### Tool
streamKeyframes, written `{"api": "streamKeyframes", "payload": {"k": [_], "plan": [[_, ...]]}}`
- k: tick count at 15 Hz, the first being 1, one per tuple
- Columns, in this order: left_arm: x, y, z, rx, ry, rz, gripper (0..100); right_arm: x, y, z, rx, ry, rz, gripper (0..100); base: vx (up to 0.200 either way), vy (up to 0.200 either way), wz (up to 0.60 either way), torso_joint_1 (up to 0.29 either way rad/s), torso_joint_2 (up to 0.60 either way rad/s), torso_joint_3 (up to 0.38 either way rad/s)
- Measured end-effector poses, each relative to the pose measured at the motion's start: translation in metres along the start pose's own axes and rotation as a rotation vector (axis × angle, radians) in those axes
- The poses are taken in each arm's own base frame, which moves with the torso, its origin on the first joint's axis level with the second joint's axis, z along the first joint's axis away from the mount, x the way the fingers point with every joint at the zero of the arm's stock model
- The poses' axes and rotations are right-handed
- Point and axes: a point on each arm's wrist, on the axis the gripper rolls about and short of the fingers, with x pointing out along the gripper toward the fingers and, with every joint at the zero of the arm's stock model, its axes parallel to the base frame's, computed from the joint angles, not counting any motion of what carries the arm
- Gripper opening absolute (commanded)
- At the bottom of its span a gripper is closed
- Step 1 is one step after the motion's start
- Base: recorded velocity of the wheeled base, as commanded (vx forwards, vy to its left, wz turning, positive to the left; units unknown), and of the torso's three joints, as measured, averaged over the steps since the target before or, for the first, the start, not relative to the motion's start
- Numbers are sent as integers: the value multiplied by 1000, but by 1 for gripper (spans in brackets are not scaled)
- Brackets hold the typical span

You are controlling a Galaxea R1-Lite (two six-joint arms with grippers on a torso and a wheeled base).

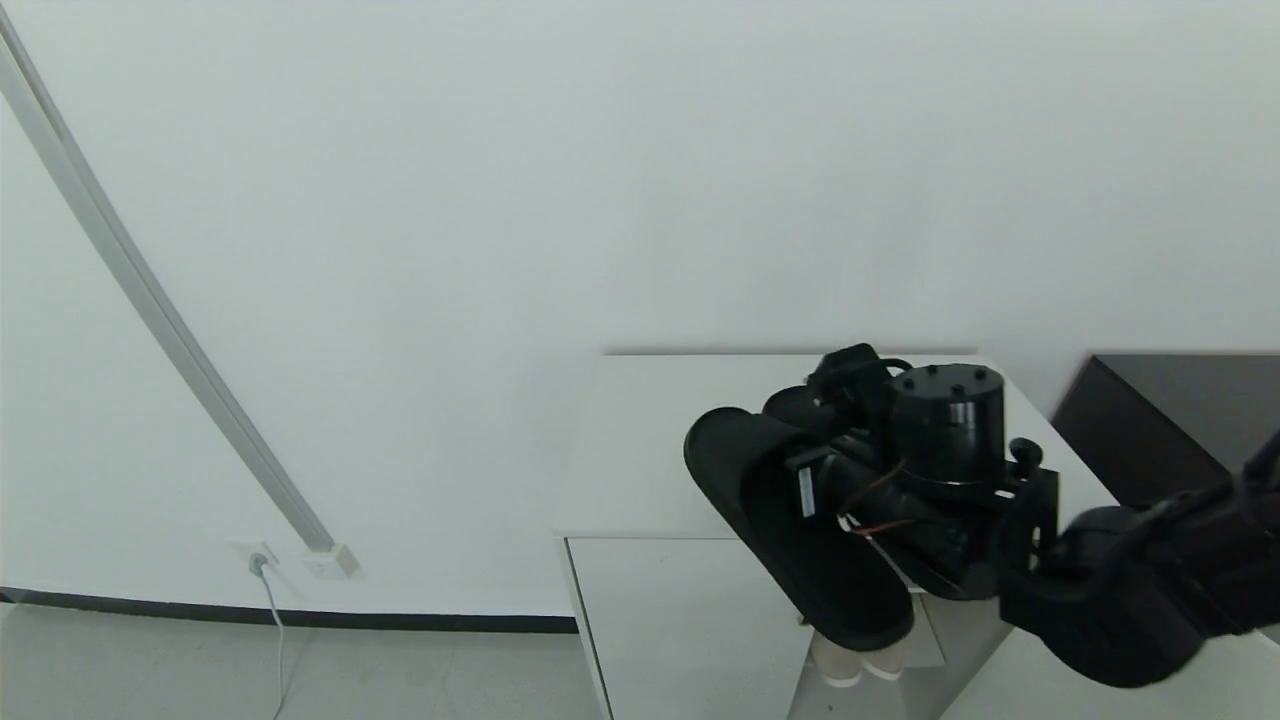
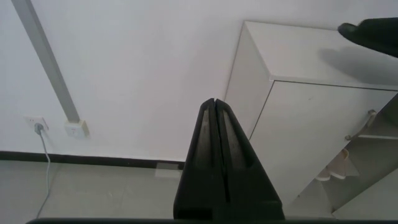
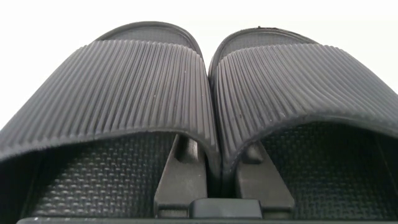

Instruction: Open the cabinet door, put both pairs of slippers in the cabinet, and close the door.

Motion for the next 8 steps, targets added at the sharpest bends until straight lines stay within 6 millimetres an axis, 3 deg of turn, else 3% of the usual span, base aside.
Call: {"api": "streamKeyframes", "payload": {"k": [3, 8], "plan": [[0, 0, 0, 0, 0, 0, 0, -35, -3, -2, -21, -28, 88, 0, 0, 0, 0, 0, 0, 0], [0, 0, 0, 0, 0, 0, 0, -46, -1, 0, -24, -35, 105, 0, 0, 0, 0, 0, 0, 0]]}}
